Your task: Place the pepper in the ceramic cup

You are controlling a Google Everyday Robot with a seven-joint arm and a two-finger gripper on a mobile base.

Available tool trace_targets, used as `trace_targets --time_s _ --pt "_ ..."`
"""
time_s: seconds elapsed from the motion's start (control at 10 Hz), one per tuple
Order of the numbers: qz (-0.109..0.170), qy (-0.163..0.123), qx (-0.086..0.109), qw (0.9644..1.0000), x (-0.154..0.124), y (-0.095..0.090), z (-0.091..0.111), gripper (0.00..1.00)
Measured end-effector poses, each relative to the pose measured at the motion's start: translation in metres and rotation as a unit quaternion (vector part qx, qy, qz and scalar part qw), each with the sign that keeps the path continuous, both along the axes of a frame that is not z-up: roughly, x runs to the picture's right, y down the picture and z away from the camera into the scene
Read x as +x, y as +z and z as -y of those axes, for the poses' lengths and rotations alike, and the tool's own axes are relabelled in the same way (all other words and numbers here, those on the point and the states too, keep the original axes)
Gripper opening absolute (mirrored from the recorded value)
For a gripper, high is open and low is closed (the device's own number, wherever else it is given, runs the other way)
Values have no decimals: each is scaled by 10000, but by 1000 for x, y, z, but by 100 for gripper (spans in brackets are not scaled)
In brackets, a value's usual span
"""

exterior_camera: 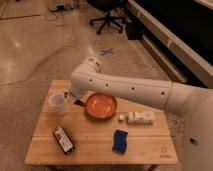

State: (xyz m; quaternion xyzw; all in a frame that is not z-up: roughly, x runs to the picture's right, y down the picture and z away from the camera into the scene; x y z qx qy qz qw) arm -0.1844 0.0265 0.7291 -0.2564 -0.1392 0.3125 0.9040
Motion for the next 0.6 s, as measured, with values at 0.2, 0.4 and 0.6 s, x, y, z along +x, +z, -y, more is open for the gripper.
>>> trace_targets --time_s 0.2,0.4,0.6 --pt "145 -119 25 9998 -21 6 7 0" --pt "309 -273 16 9991 -47 12 11 0" --pt "423 -375 -3 9984 -66 18 13 0"
